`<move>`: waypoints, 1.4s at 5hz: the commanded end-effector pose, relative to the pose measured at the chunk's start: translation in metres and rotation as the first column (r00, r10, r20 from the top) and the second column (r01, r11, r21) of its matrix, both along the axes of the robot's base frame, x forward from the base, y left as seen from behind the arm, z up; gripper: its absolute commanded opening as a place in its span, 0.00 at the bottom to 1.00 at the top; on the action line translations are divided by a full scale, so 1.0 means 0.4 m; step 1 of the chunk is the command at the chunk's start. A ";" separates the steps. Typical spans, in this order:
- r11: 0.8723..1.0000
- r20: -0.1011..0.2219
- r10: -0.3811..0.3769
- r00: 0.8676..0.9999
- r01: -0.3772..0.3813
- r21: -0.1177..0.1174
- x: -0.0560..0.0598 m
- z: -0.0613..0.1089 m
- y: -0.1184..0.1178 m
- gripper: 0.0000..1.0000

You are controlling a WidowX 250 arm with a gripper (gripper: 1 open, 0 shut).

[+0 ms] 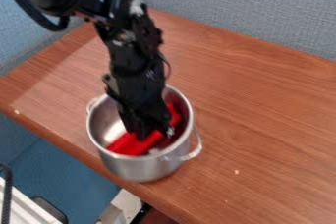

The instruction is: Move the red object from the metal pot to the table

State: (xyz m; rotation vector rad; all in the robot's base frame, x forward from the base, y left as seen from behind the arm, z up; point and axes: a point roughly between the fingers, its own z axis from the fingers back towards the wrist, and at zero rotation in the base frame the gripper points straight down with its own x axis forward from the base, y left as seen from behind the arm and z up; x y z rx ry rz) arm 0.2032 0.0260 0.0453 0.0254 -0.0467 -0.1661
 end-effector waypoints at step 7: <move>1.000 -0.026 0.013 1.000 -0.013 0.009 0.040 0.003 0.004 1.00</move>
